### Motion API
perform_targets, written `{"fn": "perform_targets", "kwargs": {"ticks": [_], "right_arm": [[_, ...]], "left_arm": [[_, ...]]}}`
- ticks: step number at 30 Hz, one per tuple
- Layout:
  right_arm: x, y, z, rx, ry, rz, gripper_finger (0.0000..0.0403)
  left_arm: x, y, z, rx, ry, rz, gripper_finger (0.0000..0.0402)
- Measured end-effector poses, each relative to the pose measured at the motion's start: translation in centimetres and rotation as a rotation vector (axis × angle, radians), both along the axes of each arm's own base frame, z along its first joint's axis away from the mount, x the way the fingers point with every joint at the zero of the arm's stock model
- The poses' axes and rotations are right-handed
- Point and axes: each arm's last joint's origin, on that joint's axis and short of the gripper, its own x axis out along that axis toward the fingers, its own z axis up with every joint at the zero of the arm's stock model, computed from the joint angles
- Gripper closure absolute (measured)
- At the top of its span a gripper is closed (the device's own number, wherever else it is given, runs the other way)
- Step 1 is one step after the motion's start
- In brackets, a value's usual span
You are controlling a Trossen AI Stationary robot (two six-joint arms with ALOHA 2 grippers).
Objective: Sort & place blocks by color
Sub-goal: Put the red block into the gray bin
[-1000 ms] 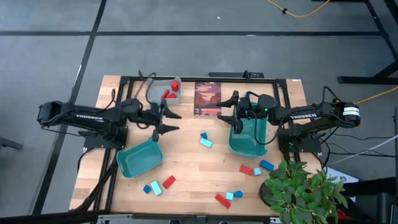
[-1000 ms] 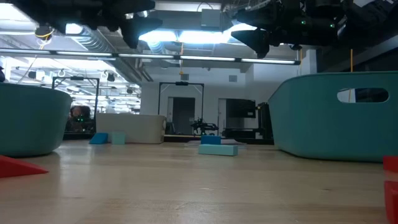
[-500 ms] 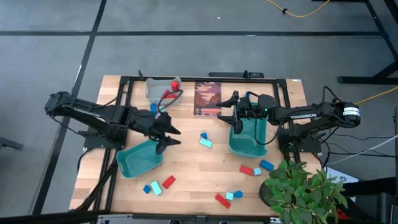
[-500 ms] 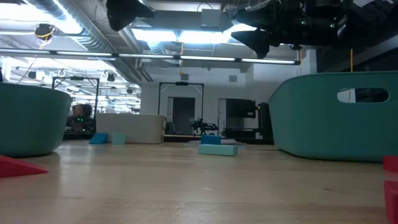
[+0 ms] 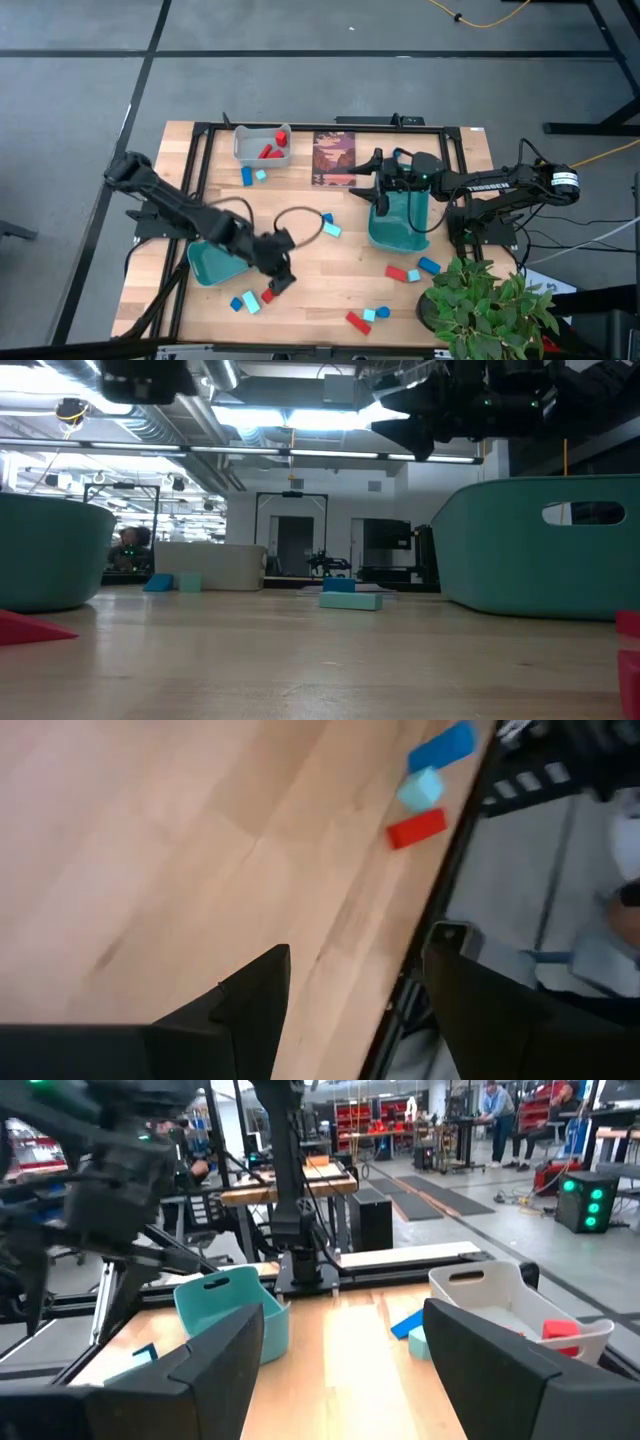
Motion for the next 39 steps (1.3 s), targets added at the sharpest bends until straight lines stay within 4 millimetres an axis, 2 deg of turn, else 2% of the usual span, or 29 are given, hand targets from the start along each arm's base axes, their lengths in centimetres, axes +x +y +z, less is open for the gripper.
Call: {"fn": "perform_targets", "kwargs": {"ticks": [8,15,21,28,39], "right_arm": [[0.0,0.0,-0.2,0.006,0.019,0.000,0.0126],[0.0,0.0,-0.3,0.032,0.031,0.000,0.0126],[0.0,0.0,-0.4,0.048,0.039,0.000,0.0126],[0.0,0.0,-0.4,0.056,0.040,0.000,0.0126],[0.0,0.0,-0.4,0.050,0.040,0.000,0.0126]], "left_arm": [[0.1,-3.9,-3.6,0.064,0.247,0.136,0.0179],[-0.1,-6.8,-7.2,0.067,0.353,0.174,0.0179],[-0.4,-7.0,-8.7,0.144,0.393,0.193,0.0179],[-0.2,-7.2,-9.4,0.142,0.421,0.182,0.0179],[0.4,-7.9,-12.0,0.123,0.491,0.148,0.0179]]}}
